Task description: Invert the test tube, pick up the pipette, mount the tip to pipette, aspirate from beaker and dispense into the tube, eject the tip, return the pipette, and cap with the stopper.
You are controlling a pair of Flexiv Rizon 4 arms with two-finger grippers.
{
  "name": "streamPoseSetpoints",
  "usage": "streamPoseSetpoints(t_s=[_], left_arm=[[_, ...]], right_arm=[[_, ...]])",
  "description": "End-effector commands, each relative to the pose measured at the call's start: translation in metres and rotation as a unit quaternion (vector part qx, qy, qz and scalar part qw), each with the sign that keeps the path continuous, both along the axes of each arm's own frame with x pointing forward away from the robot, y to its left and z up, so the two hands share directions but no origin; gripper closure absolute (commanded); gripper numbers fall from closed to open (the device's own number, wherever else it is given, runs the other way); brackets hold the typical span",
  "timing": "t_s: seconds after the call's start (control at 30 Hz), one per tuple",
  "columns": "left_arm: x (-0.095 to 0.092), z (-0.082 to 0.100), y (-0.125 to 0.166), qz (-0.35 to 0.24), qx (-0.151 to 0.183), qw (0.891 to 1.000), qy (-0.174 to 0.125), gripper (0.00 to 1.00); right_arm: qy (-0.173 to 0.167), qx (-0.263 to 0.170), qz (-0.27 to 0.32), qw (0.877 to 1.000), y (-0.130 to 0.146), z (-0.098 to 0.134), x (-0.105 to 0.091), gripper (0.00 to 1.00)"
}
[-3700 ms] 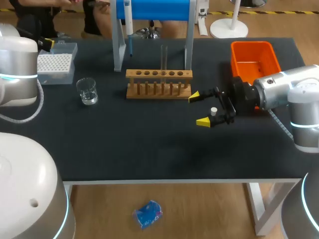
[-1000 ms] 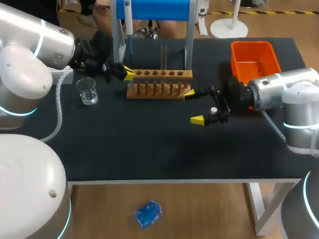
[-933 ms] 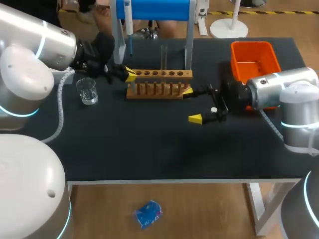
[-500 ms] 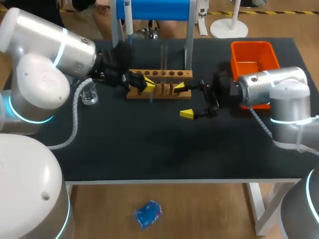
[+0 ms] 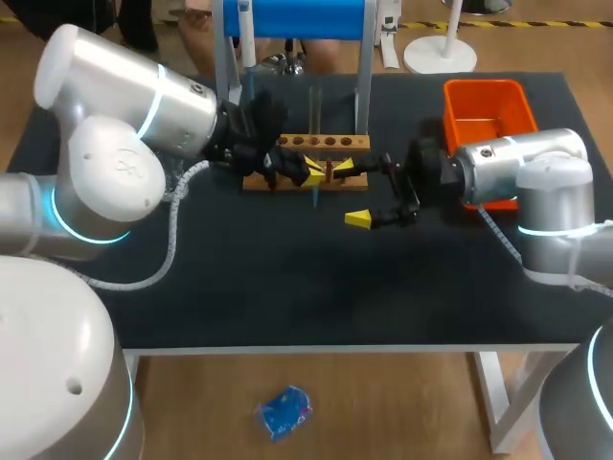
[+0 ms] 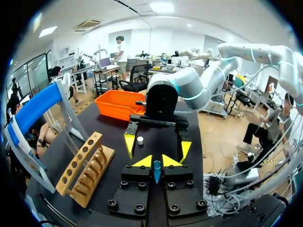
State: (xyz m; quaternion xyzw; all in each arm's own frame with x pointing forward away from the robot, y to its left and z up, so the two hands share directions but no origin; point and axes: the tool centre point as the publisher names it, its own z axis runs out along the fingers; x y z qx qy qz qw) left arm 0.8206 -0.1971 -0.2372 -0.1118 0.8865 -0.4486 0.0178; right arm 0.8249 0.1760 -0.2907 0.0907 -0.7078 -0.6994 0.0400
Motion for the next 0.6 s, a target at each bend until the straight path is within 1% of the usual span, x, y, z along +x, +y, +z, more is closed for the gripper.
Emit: streamPoseSetpoints(t_s=[0.03,0.23,0.53,0.6], left_arm=[[0.004,-0.005,-0.010,0.000,-0.001,1.000,0.001,1.00],[0.008,-0.008,-0.016,-0.002,0.000,1.000,-0.001,1.00],[0.012,-0.008,-0.023,-0.010,-0.002,1.000,-0.003,1.00],[0.013,-0.008,-0.024,-0.010,-0.003,1.000,-0.003,1.00]], right_arm=[[0.000,0.001,0.000,1.000,-0.001,-0.001,0.000,0.00],[0.000,0.001,0.000,1.000,-0.001,-0.001,0.000,0.00],[0.001,0.006,0.005,1.000,0.003,-0.001,-0.003,0.00],[0.001,0.007,0.008,1.000,0.003,-0.001,-0.001,0.00]])
